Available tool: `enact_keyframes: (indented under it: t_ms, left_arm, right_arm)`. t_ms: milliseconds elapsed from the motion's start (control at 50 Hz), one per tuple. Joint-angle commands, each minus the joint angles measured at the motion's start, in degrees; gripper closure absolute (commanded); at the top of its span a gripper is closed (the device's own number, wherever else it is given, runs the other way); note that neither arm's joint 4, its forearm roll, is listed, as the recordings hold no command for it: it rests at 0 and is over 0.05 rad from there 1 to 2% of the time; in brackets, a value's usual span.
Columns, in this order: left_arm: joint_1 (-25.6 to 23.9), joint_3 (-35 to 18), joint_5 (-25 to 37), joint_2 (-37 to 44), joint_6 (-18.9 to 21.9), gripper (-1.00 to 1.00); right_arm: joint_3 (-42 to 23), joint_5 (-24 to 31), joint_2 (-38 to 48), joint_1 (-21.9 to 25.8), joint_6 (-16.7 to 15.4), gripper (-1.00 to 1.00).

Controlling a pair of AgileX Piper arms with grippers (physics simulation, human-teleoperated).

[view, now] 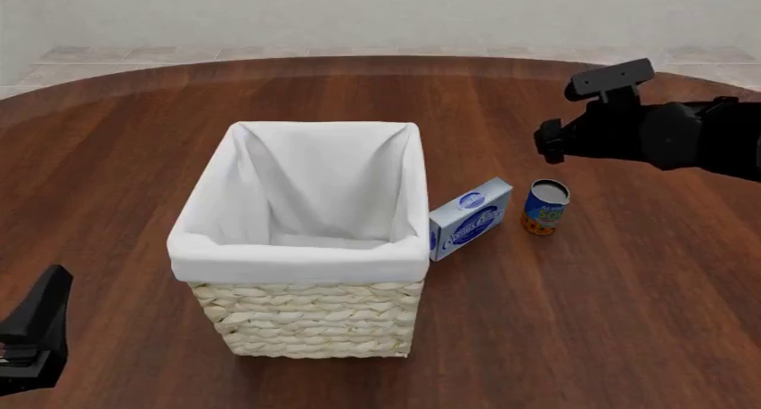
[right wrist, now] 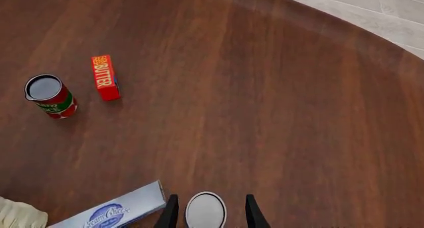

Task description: Pick up the alphabet soup and put it in the basket.

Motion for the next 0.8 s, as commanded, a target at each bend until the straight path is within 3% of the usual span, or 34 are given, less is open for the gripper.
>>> enact_keyframes:
  t_ms: [20, 800]
  left_arm:
    - [-0.02, 0.00, 0.03, 0.04, 0.03, -1.00]
    - [0.28, 0.00, 0.03, 0.01, -0.11, -1.00]
  right_arm:
    - [-0.05, -0.32, 0.87, 0.23, -0.05, -1.00]
    - [1.43, -3.59, 4.92, 0.02, 0.31, -1.00]
